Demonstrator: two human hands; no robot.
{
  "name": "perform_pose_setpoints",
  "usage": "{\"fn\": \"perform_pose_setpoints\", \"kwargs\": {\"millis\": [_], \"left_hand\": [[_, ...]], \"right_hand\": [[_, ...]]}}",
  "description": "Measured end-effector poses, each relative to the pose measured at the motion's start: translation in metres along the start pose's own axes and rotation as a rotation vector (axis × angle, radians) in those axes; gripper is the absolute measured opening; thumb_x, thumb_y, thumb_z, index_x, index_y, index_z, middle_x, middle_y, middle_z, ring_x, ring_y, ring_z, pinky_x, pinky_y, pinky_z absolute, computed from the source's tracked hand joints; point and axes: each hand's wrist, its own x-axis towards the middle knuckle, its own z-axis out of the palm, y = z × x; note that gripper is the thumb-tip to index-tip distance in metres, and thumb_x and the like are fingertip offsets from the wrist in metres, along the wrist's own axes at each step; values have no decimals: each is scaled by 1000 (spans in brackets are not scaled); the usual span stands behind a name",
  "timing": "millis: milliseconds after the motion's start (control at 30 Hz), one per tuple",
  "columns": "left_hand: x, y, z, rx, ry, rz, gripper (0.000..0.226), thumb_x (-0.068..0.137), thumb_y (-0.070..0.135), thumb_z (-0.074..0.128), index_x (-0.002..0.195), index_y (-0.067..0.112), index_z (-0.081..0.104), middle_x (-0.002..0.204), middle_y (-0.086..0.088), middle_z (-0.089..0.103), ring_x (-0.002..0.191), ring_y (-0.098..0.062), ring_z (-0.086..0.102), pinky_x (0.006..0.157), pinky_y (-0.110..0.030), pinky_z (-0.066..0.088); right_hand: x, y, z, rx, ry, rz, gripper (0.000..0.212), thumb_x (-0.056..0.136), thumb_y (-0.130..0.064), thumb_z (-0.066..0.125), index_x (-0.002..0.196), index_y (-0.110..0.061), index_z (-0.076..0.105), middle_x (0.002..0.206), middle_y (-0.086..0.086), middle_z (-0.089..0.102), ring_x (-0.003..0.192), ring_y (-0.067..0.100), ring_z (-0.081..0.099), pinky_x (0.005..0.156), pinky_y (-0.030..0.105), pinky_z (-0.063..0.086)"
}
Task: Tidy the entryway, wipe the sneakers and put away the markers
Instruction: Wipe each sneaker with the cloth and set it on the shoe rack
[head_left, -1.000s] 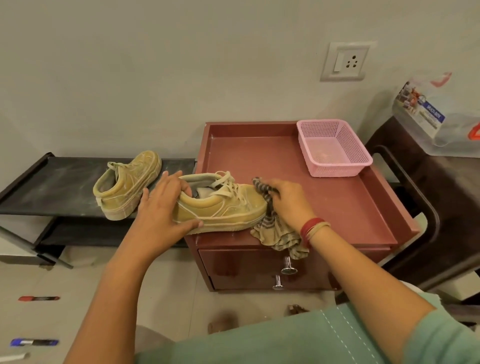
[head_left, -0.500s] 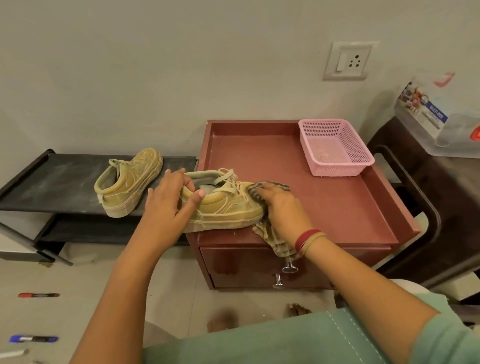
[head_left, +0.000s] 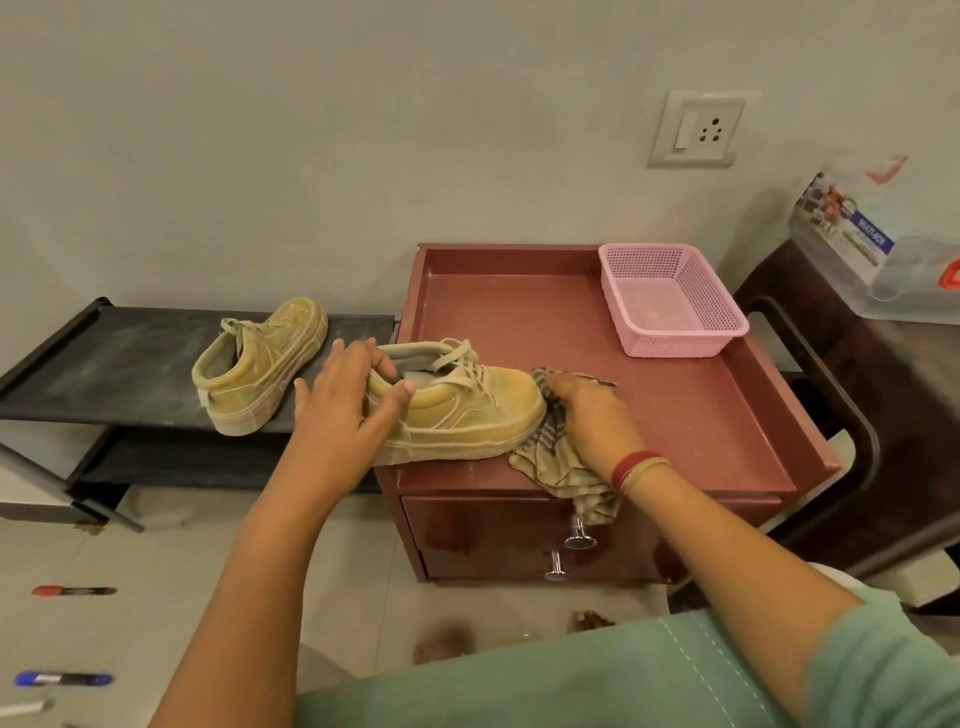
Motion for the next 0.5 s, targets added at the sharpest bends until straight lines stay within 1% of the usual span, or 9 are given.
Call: {"fn": "perform_pose_setpoints", "kwargs": {"millis": [100, 133, 167, 200, 267, 300, 367, 400, 500], "left_hand": [[0, 6, -1, 7, 13, -11, 14, 93, 37, 53, 98, 41, 42, 126, 18, 46, 139, -21, 29, 111, -63, 15], [-1, 7, -2, 0, 11, -19, 20, 92, 37, 55, 106, 40, 40, 119, 23, 43, 135, -19, 34, 110, -63, 18], [-1, 9, -2, -13, 12, -29, 29, 92, 39, 56, 114, 40, 37, 116, 27, 42, 128, -17, 37, 109, -63, 21], [-2, 9, -1, -30, 22, -38, 39, 91, 42, 57, 123, 40, 35, 119, 26, 43, 124, -14, 39, 109, -63, 23], [-2, 8, 0, -43, 67, -83, 64, 83, 56, 58, 136, 35, 28, 138, 13, 42, 128, -16, 39, 109, -63, 23], [-2, 6, 0, -38, 91, -130, 76, 77, 63, 58, 139, 34, 26, 144, 7, 39, 132, -19, 38, 110, -62, 23], [-2, 2, 0, -41, 125, -242, 93, 63, 74, 58, 140, 34, 24, 149, 4, 35, 135, -22, 36, 110, -61, 24], [-2, 1, 0, -46, 132, -295, 98, 58, 77, 59, 140, 34, 25, 149, 3, 34, 135, -23, 35, 109, -61, 25], [-2, 0, 0, -56, 114, -346, 103, 52, 79, 58, 140, 34, 27, 148, 1, 35, 135, -25, 34, 108, -60, 28]], "right_hand": [[-22, -18, 11, 74, -95, -152, 51, 88, 4, 44, 134, -18, 50, 141, 2, 47, 125, 10, 46, 103, 8, 25], [-26, -20, 13, 50, -117, -197, 53, 88, 3, 45, 136, -19, 47, 144, 1, 43, 127, 10, 43, 104, 9, 21], [-24, -16, 9, 8, -104, -183, 53, 89, 2, 44, 137, -21, 45, 146, 0, 40, 131, 12, 40, 105, 11, 18], [-19, -9, 4, -10, -69, -124, 52, 90, 1, 43, 137, -22, 46, 146, 0, 39, 133, 15, 39, 106, 14, 18], [-10, 0, -2, -27, -33, -59, 52, 90, 3, 41, 135, -21, 49, 144, 1, 43, 132, 19, 41, 108, 19, 22], [-11, -2, -3, -43, -53, -91, 53, 89, 4, 41, 134, -22, 49, 144, 1, 43, 132, 18, 41, 109, 21, 24], [-20, -9, 5, -37, -130, -212, 55, 88, 5, 41, 134, -23, 49, 146, -2, 41, 132, 17, 41, 111, 26, 26], [-21, -8, 9, -34, -136, -228, 55, 88, 5, 41, 135, -23, 48, 146, -2, 40, 132, 17, 41, 111, 28, 28], [-11, 3, 6, -20, -40, -90, 54, 88, 4, 40, 135, -21, 49, 145, 2, 42, 132, 21, 42, 111, 29, 29]]}}
